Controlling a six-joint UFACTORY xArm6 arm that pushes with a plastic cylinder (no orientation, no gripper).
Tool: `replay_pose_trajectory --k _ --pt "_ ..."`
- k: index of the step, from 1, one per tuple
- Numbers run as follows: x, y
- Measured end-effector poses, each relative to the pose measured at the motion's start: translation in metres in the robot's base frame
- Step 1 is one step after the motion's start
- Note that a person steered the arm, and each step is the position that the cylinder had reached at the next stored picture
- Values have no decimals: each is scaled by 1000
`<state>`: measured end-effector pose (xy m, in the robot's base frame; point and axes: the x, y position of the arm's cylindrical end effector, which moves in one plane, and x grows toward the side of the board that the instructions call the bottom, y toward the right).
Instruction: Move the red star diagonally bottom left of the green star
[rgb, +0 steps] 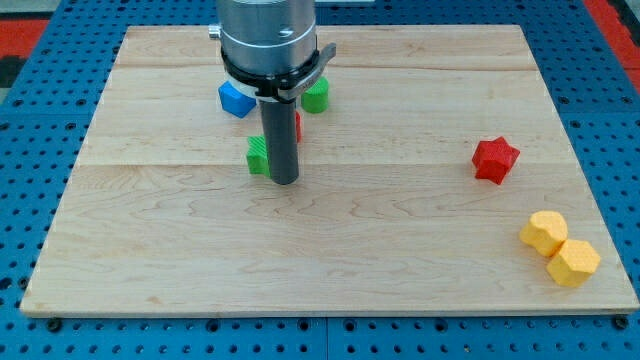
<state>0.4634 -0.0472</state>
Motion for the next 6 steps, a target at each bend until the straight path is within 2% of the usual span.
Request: replay_pose_trajectory --k 4,6 --pt "13 -32" --pt "13 82"
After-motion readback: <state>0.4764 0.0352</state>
